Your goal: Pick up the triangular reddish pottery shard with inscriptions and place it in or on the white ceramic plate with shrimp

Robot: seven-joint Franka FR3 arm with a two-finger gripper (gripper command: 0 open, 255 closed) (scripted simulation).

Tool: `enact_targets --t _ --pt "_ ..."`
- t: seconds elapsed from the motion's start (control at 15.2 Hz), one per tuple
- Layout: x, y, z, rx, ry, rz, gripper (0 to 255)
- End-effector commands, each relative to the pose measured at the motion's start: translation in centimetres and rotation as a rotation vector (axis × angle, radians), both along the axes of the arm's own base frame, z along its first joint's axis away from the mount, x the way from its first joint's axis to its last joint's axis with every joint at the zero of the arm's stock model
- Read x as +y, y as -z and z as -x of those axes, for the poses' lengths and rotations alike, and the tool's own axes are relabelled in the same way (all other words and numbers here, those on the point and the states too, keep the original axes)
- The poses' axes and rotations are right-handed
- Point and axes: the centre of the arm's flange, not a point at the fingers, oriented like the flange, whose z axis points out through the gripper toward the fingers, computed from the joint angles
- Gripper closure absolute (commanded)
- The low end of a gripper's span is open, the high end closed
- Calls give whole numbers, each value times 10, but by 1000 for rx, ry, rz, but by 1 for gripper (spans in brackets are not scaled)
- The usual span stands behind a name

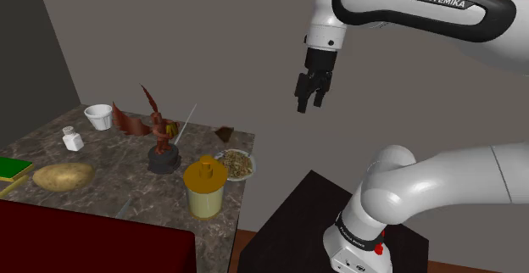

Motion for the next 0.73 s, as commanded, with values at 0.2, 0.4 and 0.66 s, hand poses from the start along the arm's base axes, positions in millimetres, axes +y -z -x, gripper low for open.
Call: enact_targets --t 0.2,0.4,0.66 --pt "-17 25 -23 -18 -75 -8 0" --pt "-33 50 -48 -36 -150 -16 0" --pt "-50 83 -84 -59 -250 -27 0"
